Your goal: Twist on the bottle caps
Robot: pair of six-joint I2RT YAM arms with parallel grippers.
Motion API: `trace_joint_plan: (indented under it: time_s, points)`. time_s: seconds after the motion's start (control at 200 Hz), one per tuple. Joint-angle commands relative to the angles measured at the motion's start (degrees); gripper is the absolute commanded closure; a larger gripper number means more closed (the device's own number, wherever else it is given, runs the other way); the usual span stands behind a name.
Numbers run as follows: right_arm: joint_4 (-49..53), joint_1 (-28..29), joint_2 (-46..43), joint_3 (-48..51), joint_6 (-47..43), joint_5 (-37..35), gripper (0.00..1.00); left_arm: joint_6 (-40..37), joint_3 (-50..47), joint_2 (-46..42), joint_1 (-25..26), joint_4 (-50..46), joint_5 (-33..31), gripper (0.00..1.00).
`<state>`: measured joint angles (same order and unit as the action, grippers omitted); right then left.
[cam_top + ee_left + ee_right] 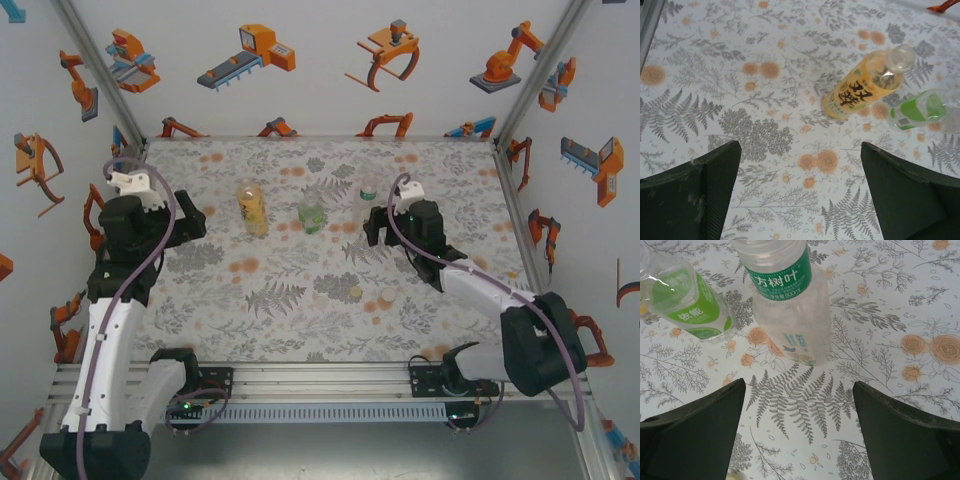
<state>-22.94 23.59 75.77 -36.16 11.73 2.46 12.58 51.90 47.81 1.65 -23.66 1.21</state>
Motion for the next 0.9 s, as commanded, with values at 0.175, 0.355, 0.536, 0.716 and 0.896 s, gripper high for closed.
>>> trace_joint_plan:
  time_s: [0.175, 0.355, 0.536, 0.716, 0.896]
  points:
    - [-14.6, 1.7, 8.14, -3.39, 3.3, -3.13, 0.21, -1.07, -2.05, -2.87, -5.1, -0.47, 4.24, 0.03]
    - [-18.92, 2.06, 13.24, -6.06, 3.33, -3.86, 0.21, -1.07, -1.99, -2.97, -5.56, -1.08, 4.41, 0.03]
    - [-21.33, 2.2, 18.15, -9.13, 2.52, -6.7, 0.2, -1.33, -2.15, -3.16, -5.53, -1.22, 5.31, 0.03]
    - [-27.22, 2.19, 23.18, -10.82, 1.44, -7.75, 0.2, -1.25, -2.41, -3.52, -5.54, -1.14, 5.23, 0.03]
    - [-30.92, 2.16, 27.55, -12.05, 1.29, -7.91, 0.2, -1.06, -2.5, -3.3, -5.56, -1.1, 5.81, 0.03]
